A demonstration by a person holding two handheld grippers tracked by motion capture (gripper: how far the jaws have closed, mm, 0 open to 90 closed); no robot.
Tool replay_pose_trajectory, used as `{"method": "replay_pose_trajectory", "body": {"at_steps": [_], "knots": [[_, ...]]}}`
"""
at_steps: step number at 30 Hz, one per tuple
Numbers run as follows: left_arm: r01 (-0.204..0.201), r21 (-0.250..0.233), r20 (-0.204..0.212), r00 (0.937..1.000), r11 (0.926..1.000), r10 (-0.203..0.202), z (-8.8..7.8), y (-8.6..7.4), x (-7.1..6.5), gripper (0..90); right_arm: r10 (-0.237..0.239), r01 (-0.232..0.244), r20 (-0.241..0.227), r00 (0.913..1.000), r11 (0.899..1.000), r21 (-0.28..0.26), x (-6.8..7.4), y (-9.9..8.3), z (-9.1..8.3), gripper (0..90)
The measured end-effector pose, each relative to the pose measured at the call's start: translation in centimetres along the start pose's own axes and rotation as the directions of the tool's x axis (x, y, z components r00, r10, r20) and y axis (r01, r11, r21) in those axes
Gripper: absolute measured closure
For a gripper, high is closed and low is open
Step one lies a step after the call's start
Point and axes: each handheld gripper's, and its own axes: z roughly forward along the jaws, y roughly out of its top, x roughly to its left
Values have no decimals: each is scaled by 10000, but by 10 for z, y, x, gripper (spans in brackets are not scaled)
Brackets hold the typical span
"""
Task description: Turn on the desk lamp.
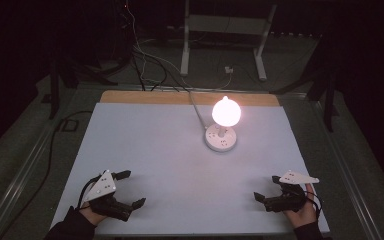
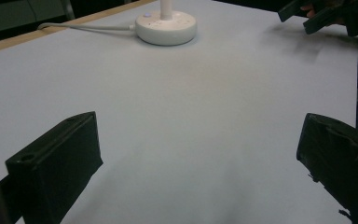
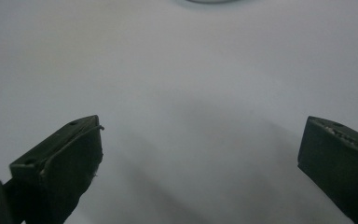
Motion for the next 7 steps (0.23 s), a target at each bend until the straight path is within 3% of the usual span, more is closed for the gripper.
{"method": "replay_pose_trajectory", "body": {"at_steps": [7], "knots": [[32,-14,18,10000,10000,-32,0,0,1,3,-127,129,-48,9999,9993,344,1,0,7,0]]}}
